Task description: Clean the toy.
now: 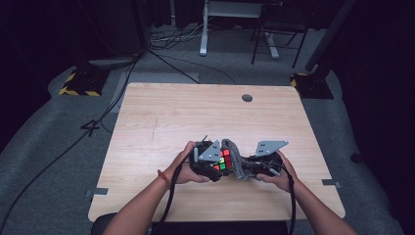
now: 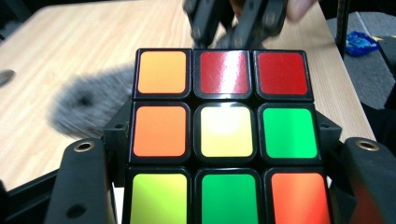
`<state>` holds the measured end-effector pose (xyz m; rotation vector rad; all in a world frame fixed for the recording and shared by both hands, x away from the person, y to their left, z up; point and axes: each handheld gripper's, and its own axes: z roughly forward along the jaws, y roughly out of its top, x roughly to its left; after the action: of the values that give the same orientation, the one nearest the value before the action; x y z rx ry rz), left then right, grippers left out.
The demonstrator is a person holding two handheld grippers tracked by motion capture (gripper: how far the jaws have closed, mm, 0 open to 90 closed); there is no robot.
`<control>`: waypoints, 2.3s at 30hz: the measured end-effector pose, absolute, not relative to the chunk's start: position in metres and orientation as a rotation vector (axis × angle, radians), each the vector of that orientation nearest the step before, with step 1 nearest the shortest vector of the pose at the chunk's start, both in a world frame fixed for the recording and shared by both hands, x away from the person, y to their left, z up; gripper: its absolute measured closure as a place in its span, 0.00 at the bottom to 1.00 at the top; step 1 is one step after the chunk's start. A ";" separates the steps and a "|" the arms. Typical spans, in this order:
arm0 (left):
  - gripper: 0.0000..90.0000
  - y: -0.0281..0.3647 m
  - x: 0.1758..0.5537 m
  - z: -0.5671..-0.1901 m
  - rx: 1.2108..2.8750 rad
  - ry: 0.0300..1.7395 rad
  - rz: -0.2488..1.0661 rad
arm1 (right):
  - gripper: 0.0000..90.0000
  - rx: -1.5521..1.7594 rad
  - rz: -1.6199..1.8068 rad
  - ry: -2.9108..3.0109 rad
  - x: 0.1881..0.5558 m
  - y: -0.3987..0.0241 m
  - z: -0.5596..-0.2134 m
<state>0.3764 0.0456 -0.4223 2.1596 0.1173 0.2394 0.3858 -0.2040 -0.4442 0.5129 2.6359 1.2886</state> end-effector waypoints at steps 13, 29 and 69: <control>0.37 0.035 0.377 -0.436 2.253 0.109 0.250 | 0.88 0.355 1.512 2.533 0.366 -0.206 -0.417; 0.37 0.043 0.374 -0.424 2.153 0.093 0.239 | 0.87 0.529 1.373 2.677 0.389 -0.207 -0.447; 0.37 0.042 0.374 -0.427 2.175 0.075 0.261 | 0.88 0.547 1.470 2.611 0.385 -0.211 -0.436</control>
<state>0.3738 0.0423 -0.4267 2.1749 0.0751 0.2605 0.3845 -0.2108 -0.4364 0.5473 2.6110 1.4703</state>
